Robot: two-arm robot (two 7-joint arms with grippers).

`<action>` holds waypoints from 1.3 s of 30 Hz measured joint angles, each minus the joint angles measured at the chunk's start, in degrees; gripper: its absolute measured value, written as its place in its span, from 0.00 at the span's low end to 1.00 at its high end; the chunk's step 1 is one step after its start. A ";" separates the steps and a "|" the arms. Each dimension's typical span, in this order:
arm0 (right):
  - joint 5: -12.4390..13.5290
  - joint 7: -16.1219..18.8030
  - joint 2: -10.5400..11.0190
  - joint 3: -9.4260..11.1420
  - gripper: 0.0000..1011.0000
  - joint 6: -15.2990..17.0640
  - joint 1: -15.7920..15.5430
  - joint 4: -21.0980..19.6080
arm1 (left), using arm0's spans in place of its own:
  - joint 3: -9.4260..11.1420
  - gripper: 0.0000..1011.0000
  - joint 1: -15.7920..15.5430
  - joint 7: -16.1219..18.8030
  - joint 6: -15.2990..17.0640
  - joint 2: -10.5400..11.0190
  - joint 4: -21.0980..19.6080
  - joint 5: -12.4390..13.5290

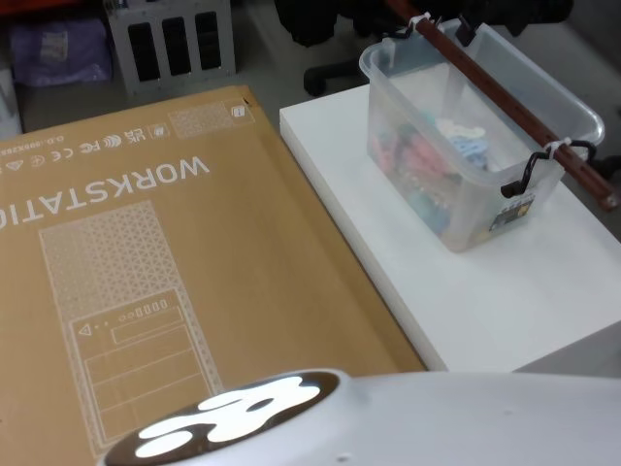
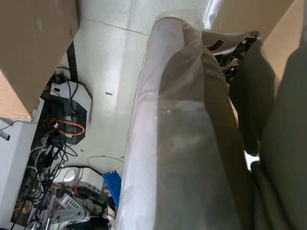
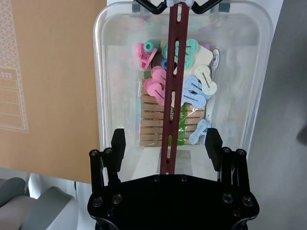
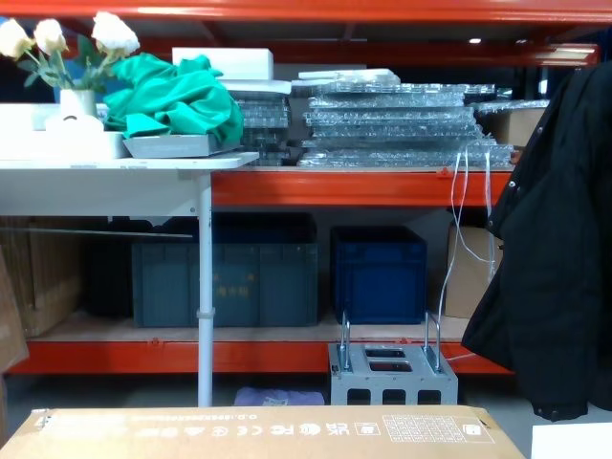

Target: Use one hand to grasp the basket and place it at the designated location.

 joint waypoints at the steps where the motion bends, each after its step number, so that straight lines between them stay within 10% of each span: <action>1: 0.00 0.00 0.00 0.00 0.99 0.00 0.00 0.00 | 0.00 0.00 0.00 0.00 0.00 0.00 0.00 0.00; 39: -1.09 0.93 -2.92 -1.20 0.99 -1.19 -0.26 4.26 | 0.00 0.00 0.00 0.00 0.00 0.00 0.00 0.00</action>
